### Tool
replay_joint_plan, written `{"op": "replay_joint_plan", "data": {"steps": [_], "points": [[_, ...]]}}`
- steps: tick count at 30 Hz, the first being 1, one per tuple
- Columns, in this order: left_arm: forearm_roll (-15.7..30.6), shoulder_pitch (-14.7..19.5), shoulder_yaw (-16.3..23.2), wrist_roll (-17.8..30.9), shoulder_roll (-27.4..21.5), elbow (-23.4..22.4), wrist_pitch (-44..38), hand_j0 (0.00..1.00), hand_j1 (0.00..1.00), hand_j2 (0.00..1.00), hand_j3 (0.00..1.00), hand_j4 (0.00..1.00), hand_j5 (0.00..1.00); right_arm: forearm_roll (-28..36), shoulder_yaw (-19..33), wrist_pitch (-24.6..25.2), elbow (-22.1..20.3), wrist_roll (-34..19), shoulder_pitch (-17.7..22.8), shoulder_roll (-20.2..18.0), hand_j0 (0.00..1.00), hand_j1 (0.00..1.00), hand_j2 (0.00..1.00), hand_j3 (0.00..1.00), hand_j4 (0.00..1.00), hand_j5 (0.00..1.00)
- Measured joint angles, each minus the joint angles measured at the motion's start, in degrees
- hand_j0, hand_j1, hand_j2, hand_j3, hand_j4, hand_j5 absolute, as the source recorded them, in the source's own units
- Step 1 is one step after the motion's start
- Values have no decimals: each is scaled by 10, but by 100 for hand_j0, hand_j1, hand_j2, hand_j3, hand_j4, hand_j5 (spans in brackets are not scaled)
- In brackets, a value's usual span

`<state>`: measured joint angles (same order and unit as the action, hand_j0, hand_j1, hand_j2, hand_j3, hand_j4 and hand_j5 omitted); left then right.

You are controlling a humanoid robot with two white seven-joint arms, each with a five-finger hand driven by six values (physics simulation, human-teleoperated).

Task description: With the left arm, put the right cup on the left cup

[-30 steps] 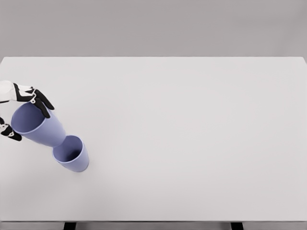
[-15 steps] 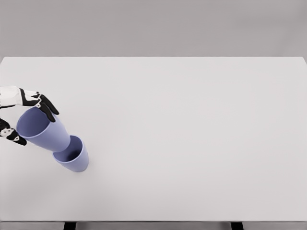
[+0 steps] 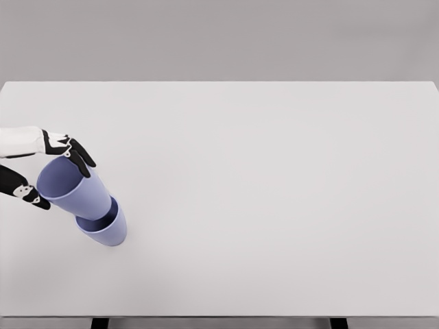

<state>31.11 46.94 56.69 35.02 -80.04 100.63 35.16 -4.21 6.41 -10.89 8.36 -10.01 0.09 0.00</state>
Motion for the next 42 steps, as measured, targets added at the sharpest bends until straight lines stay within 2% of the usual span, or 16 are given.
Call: {"op": "replay_joint_plan", "data": {"steps": [32,34,35,42], "points": [[-17,-20,-1,0,24,-25,0,64,64,64,64,64,64,0,0,0,0,0,0,0,100,100,100,100,100,100],[-17,-21,-1,0,24,-25,0,93,93,93,93,93,93,0,0,0,0,0,0,0,100,100,100,100,100,100],[-17,-21,-1,0,24,-25,0,100,100,100,100,100,100,0,0,0,0,0,0,0,100,100,100,100,100,100],[-19,-28,-6,0,22,-23,0,100,100,100,100,100,100,0,0,0,0,0,0,0,100,100,100,100,100,100]]}}
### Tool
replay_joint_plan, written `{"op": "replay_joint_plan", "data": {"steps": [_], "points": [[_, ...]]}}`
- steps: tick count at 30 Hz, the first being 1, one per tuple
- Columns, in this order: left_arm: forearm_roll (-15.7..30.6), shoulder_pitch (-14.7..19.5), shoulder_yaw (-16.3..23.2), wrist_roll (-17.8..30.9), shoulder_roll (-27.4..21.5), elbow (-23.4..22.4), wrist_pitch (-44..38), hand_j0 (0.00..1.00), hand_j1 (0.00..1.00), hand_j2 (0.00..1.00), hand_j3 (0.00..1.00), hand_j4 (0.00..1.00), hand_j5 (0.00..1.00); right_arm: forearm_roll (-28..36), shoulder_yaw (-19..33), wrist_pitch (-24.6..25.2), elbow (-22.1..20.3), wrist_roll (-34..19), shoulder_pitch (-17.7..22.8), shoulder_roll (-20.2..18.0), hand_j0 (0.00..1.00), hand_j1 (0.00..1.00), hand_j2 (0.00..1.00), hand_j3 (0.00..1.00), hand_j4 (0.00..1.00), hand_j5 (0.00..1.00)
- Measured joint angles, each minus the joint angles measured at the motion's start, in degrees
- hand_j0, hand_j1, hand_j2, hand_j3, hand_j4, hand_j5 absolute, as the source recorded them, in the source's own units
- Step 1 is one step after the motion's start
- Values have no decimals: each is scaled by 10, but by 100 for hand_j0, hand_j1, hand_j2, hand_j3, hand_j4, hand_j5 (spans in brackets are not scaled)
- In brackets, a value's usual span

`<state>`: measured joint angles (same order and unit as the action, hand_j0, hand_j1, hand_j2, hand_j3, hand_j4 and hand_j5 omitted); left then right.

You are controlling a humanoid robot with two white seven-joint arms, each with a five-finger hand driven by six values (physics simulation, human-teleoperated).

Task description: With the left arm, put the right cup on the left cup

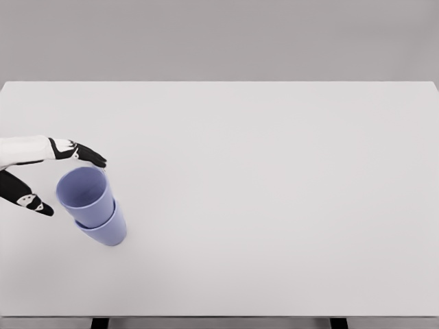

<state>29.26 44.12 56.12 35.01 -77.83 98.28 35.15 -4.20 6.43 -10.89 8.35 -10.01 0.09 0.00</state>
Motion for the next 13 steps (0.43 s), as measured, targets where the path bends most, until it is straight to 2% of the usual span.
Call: {"op": "replay_joint_plan", "data": {"steps": [5,7,8,13], "points": [[4,13,-11,0,-2,-6,0,100,100,100,100,100,100,0,0,0,0,0,0,0,100,100,100,100,100,100],[5,37,-21,0,6,-17,0,100,100,100,100,100,100,0,0,0,0,0,0,0,100,100,100,100,100,100],[5,54,-23,0,17,-24,0,100,100,100,100,100,100,0,0,0,0,0,0,0,100,100,100,100,100,100],[6,75,-28,0,89,-49,0,100,100,100,100,100,100,0,0,0,0,0,0,0,100,100,100,100,100,100]]}}
